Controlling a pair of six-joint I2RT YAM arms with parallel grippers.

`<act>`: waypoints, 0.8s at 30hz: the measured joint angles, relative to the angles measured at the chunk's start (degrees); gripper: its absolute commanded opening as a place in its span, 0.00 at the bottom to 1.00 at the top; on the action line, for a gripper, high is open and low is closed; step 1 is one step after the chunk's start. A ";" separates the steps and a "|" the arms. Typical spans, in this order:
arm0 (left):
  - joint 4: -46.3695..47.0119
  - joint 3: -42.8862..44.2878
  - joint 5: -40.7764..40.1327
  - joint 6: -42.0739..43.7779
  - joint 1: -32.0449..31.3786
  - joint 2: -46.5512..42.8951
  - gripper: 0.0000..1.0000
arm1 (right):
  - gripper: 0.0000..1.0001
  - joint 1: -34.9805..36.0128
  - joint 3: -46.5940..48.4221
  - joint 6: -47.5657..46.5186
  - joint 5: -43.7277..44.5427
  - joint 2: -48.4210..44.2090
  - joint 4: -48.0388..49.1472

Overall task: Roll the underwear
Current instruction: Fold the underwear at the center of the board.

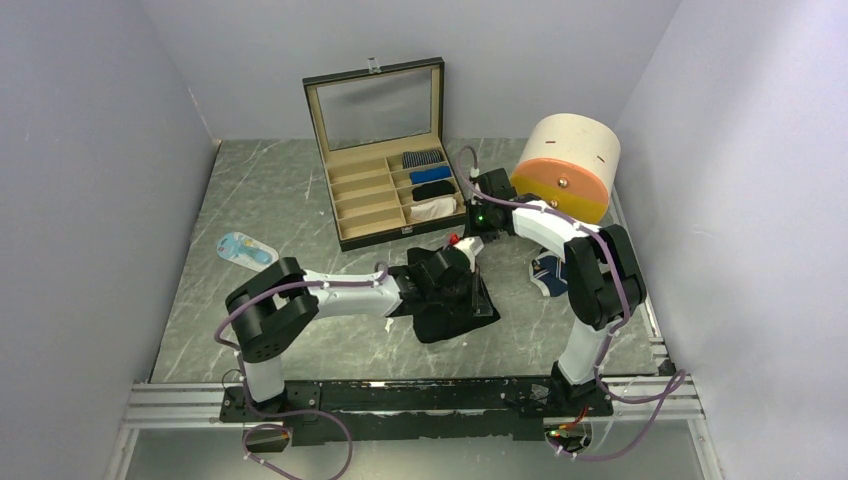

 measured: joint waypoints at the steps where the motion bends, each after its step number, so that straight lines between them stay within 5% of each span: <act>1: 0.24 0.33 0.00 -0.04 -0.13 0.31 0.05 | 0.00 0.00 0.02 -0.20 0.24 0.02 -0.33; 5: 0.61 1.53 0.02 -0.39 -0.37 2.01 0.05 | 0.03 -0.02 0.50 -0.66 1.75 0.63 -1.60; 7: 0.74 2.27 0.02 -0.39 -0.39 3.52 0.05 | 0.13 0.00 1.09 -0.94 2.54 1.16 -2.12; 11: 1.25 2.75 0.20 -0.72 -0.39 6.21 0.42 | 0.28 0.00 3.15 -1.53 3.89 1.97 -3.43; 13: 1.97 2.32 0.35 -1.03 -0.55 6.51 0.52 | 0.47 -0.02 4.59 -1.86 4.48 2.36 -3.85; 15: 3.72 0.72 0.26 -1.38 -0.74 5.70 0.61 | 0.52 -0.02 5.29 -1.79 5.35 2.29 -4.22; 24: 5.77 -8.20 0.31 -0.33 -1.22 -9.07 0.70 | 0.63 -0.02 1.57 0.07 7.06 -5.42 -6.86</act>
